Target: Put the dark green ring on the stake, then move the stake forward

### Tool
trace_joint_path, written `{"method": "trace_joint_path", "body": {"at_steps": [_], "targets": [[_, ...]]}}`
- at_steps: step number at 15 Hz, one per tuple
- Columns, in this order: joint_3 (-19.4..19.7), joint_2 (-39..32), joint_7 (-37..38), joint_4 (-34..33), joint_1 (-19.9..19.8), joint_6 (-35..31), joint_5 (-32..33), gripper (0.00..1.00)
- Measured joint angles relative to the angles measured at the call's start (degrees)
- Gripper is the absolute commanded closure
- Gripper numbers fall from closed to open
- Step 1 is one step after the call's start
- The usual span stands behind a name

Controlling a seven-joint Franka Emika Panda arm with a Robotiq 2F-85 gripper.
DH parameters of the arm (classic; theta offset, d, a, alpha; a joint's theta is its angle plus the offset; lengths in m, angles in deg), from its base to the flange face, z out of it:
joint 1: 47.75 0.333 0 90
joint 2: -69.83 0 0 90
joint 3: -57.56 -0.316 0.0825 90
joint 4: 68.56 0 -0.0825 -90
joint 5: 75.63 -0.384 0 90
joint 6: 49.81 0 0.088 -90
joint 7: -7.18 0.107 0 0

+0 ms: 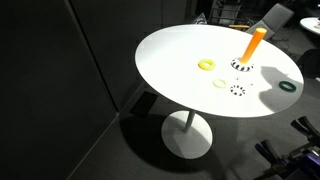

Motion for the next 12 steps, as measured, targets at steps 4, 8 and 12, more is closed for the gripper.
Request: {"method": "trace_joint_path", "body": {"at_steps": [4, 8, 12], "targets": [[0.83, -3.91, -0.71, 0.03, -0.53, -3.4, -1.01, 0.0], [1.69, -8.11, -2.85, 0.2, -1.53, -7.66, -2.61, 0.0], [2.17, -12.69, -6.4, 0.96, -2.89, -14.02, -5.62, 0.0]]}}
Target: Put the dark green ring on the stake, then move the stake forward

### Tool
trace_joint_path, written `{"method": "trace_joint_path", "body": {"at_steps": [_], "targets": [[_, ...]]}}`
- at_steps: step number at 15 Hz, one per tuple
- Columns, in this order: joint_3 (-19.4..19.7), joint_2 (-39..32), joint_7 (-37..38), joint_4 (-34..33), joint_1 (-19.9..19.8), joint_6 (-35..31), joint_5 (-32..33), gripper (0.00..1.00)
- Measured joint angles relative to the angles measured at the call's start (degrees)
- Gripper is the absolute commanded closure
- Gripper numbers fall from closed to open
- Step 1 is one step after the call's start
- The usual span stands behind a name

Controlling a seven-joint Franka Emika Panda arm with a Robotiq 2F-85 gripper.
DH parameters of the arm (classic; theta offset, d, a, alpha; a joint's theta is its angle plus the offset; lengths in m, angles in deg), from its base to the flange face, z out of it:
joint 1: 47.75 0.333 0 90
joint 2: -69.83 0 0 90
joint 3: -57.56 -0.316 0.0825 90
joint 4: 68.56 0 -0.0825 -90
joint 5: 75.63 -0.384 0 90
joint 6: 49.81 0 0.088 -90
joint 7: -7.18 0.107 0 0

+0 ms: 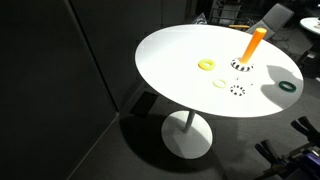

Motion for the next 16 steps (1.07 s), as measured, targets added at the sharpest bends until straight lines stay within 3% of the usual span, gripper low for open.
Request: {"method": "trace_joint_path", "body": {"at_steps": [5, 16], "targets": [[-0.07, -5.46, -3.76, 0.7, -1.21, -7.89, -4.9, 0.0], [-0.67, -7.53, -3.46, 0.69, -1.32, -9.59, -4.96, 0.0]]}}
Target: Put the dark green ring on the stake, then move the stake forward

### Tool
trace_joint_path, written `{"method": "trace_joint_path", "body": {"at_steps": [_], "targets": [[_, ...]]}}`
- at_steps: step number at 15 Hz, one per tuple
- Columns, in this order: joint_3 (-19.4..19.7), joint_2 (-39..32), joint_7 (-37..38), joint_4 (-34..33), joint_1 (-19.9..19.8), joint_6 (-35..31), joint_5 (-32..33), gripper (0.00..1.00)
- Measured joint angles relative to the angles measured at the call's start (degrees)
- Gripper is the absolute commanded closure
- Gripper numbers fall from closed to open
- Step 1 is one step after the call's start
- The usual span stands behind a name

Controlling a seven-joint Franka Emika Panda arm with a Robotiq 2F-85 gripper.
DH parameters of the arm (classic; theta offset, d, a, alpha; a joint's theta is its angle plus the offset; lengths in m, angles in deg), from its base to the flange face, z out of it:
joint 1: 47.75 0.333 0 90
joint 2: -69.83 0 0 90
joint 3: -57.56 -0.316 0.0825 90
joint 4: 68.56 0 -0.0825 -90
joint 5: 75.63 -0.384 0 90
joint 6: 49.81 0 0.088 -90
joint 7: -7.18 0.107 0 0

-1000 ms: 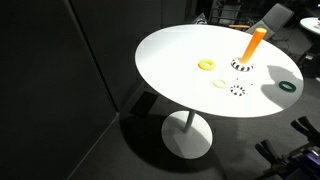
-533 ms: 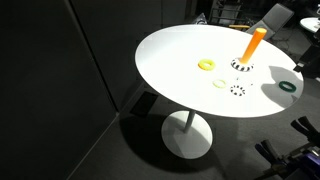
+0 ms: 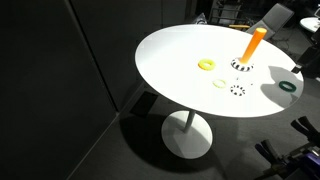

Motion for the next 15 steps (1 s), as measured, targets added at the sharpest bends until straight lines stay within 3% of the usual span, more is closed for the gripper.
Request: {"method": "trace_joint_path", "body": {"at_steps": [8, 15], "targets": [[-2.14, -6.32, -0.03, -0.03, -1.99, -9.1, 0.0, 0.0], [-6.29, -9.72, -1.07, -0.3, -6.49, -10.0, -0.27, 0.0]]}}
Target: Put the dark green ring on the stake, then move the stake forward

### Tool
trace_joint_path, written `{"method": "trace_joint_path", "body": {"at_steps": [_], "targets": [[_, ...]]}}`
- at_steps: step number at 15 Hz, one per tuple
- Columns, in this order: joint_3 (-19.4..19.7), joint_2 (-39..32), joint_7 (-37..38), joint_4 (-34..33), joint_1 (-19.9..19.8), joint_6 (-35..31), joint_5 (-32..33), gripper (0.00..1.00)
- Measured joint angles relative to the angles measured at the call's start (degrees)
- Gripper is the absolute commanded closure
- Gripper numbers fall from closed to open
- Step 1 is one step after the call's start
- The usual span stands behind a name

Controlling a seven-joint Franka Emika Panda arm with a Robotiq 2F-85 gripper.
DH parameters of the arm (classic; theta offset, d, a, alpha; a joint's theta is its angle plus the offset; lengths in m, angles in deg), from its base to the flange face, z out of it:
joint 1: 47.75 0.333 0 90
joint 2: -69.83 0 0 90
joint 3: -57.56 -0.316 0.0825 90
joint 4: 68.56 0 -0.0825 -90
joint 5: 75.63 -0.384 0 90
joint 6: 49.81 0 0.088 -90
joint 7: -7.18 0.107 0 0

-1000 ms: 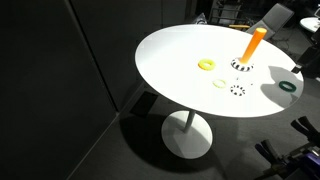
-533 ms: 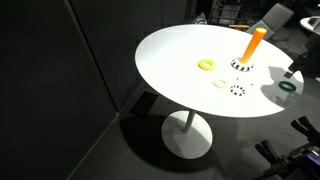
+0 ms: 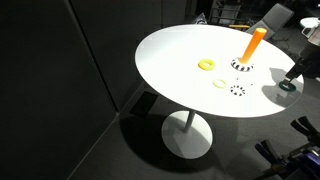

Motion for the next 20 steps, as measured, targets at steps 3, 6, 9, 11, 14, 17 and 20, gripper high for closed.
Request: {"method": "trace_joint_path", "body": {"at_steps": [3, 6, 9, 11, 14, 17, 20], "targets": [[-0.88, -1.04, -0.54, -0.23, -1.31, -1.23, 0.0, 0.0], [-1.51, -1.93, -0.98, -0.4, -2.27, -2.43, 0.0, 0.0], [-2.39, -2.87, -1.2, -0.74, -3.36, -3.01, 0.0, 0.0], [-3.02, -3.55, -1.4, -0.96, -4.11, -3.24, 0.0, 0.0], [-3.61, -4.41, -1.87, -1.26, -4.87, -3.49, 0.0, 0.0], [-3.74, -5.1, -2.06, -1.36, -5.0, -4.27, 0.03, 0.34], [-3.82, -5.47, -2.07, -1.36, -5.0, -5.57, 0.08, 0.58]]}}
